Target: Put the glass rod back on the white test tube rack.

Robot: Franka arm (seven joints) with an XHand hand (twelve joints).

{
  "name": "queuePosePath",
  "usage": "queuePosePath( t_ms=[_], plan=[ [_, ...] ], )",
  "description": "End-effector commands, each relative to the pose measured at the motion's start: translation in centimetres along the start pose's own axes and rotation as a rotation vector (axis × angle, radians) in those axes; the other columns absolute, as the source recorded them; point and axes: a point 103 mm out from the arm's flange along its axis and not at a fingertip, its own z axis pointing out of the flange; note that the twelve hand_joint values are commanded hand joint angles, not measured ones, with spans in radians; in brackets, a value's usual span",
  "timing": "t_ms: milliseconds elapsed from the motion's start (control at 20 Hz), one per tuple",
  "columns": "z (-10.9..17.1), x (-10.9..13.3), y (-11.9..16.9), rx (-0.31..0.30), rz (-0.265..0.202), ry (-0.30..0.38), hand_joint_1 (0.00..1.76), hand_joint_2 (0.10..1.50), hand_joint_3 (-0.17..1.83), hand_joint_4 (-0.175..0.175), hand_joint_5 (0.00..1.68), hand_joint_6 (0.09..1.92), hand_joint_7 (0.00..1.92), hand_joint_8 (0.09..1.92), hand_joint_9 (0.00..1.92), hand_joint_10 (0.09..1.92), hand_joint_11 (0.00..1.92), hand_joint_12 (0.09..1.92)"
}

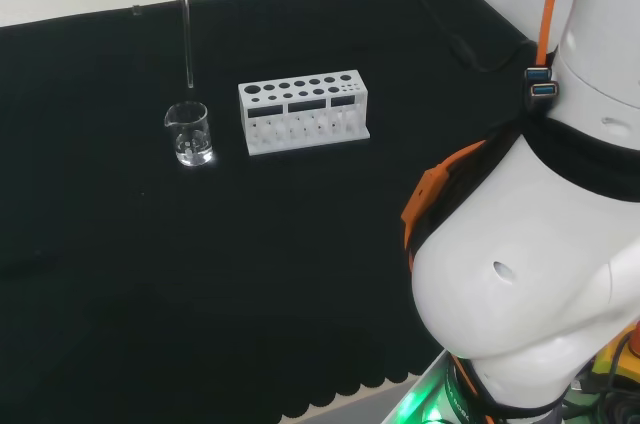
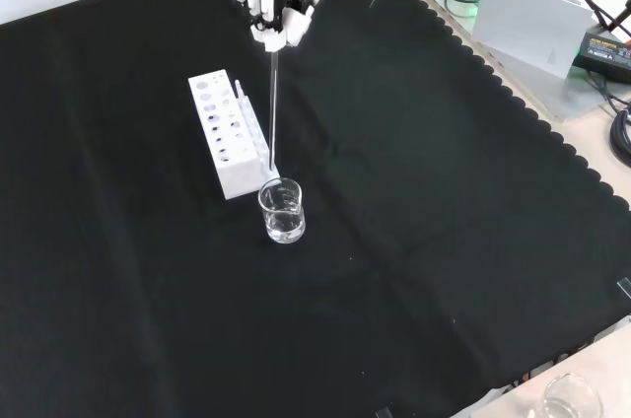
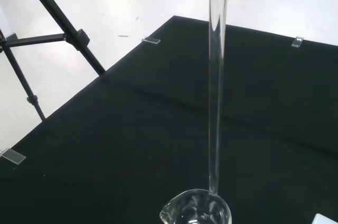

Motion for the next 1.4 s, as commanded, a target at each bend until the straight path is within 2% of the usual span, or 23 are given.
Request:
queuePosePath(
  t_ms=[50,700,1050,1400],
  plan=[
    [-2.7,-3.4,-3.0,-0.026,0.060,-0.006,1.32,1.02,-0.17,-0.119,1.48,0.09,1.53,0.22,1.78,0.29,1.60,0.60],
    [-5.6,-9.1,-8.4,-0.061,0.182,-0.025,1.32,1.02,-0.17,-0.119,1.48,0.09,1.53,0.22,1.78,0.28,1.60,0.60],
    [-5.7,-11.5,-11.1,-0.055,0.237,-0.037,1.32,1.02,-0.17,-0.119,1.48,0.09,1.53,0.22,1.78,0.28,1.60,0.61],
    [-5.1,-12.6,-12.4,-0.048,0.265,-0.037,1.32,1.02,-0.17,-0.118,1.48,0.09,1.53,0.22,1.79,0.28,1.60,0.61]
  ],
)
